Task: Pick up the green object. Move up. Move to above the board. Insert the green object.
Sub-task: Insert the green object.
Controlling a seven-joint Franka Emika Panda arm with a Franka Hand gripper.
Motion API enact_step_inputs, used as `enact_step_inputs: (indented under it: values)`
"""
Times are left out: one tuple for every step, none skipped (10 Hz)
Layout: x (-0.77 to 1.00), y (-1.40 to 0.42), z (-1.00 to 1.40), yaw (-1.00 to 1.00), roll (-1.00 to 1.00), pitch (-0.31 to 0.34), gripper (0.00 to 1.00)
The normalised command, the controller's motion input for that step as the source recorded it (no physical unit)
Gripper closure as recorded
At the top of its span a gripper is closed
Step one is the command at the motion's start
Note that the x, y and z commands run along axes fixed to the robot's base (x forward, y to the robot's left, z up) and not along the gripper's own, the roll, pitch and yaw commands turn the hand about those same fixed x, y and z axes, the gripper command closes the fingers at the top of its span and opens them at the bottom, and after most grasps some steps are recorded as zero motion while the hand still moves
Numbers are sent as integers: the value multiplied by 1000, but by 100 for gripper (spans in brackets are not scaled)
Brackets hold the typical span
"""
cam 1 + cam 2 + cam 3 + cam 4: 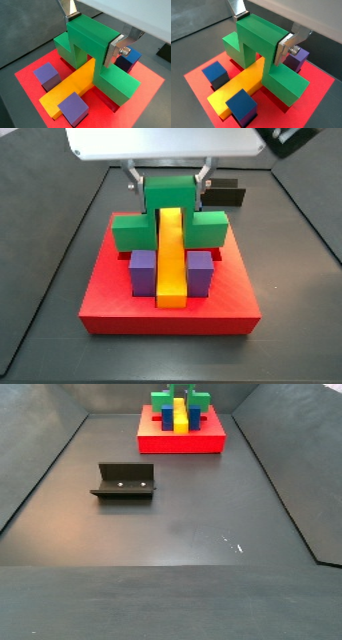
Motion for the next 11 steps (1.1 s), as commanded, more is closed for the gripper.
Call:
enact_step_inputs:
  values:
    - [0, 0, -246, 0, -16, -26, 100]
    - [0, 0, -194, 0, 0, -21, 100]
    - [91, -51, -77, 0, 0, 0, 100]
    - [243, -54, 0, -34, 0, 0, 100]
    - [246, -29, 0, -80, 0, 0, 100]
    - [191, -9, 0, -86, 10, 0, 100]
    - [71, 0, 0, -11, 24, 3, 100]
    - [77, 0, -6, -40, 36, 0, 100]
    - [66, 0, -29, -120, 51, 3, 100]
    - [71, 0, -46, -180, 70, 11, 100]
    - [60, 0, -37, -166, 67, 11, 100]
